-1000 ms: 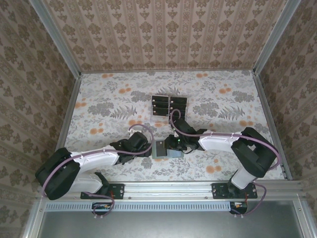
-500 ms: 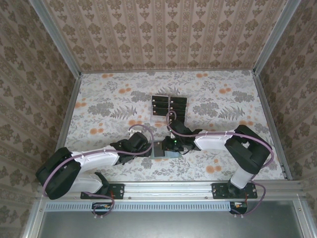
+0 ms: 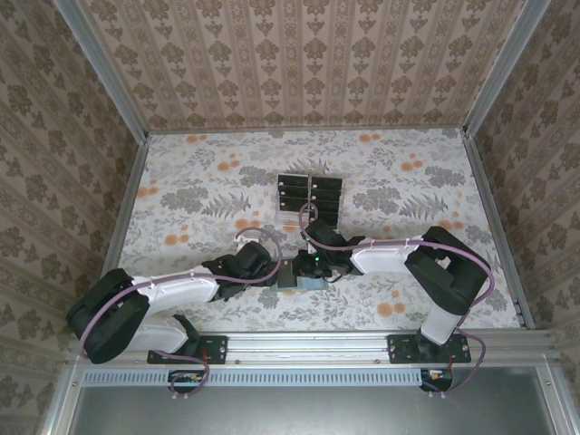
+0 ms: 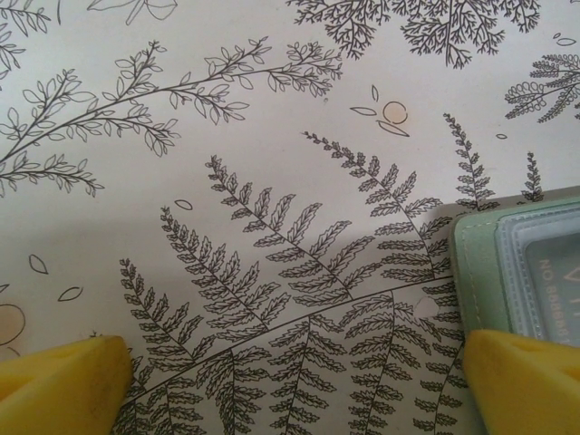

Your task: Put the credit cards into the card holder

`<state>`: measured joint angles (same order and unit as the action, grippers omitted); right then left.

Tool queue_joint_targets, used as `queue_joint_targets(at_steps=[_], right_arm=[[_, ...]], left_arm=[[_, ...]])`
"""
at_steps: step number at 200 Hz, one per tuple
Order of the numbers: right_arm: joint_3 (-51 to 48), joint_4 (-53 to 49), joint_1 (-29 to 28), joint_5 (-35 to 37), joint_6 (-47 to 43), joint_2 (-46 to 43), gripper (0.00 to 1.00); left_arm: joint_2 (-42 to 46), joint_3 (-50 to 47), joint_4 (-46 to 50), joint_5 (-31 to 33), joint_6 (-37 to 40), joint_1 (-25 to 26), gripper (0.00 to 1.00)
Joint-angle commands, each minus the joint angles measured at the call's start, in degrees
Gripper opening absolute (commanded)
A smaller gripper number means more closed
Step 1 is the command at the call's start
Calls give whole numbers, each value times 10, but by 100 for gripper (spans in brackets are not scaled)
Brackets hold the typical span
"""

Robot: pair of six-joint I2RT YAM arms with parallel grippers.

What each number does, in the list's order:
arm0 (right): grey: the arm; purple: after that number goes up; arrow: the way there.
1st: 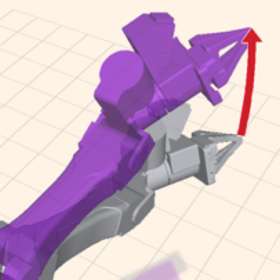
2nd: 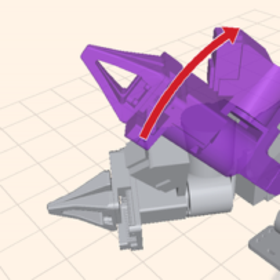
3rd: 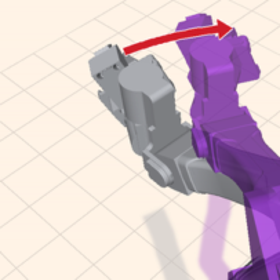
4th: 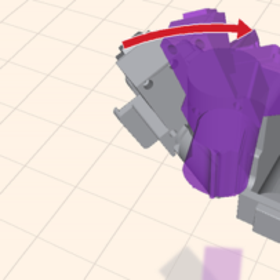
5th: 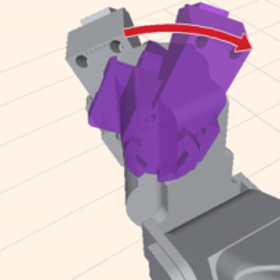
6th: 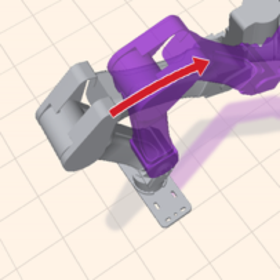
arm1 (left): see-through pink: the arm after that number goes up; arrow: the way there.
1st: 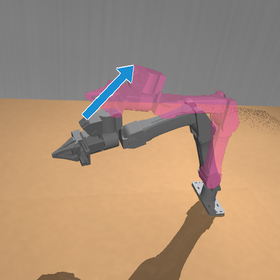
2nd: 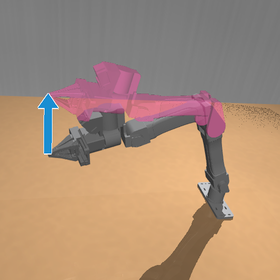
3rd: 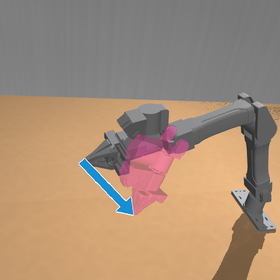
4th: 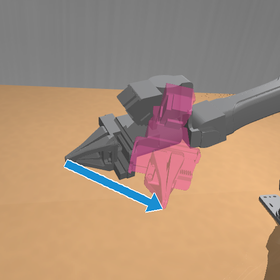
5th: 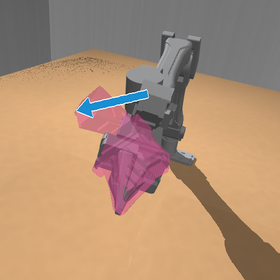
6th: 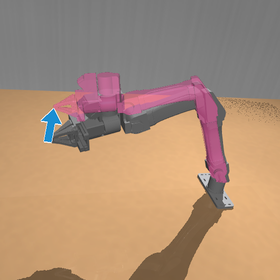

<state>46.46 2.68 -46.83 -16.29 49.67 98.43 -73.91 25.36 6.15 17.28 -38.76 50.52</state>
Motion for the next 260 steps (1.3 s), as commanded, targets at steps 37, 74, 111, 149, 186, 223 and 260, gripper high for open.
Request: queue_joint_targets(at_steps=[37, 74, 111, 149, 186, 223, 260], right_arm=[[19, -21, -9, -9, -8, -37, 38], [9, -100, -3, 46, -33, -131, 44], [-6, -165, -2, 95, -53, -183, 45], [-17, -149, -3, 86, -55, -175, 45], [-24, -113, -5, 71, -47, -140, 45], [-29, -85, -6, 54, -43, -109, 45], [-30, -86, -6, 58, -44, -88, 45]], left_arm=[[25, 1, 28, -9, 11, -12, 100], [85, 14, 74, -4, 24, -30, 100], [103, 38, 96, -11, 44, -34, 100], [71, 58, 88, -25, 47, -25, 100], [32, 69, 75, -12, 43, -2, 100], [-5, 78, 70, 6, 40, 22, 100], [-34, 72, 63, 12, 34, 33, 100]])
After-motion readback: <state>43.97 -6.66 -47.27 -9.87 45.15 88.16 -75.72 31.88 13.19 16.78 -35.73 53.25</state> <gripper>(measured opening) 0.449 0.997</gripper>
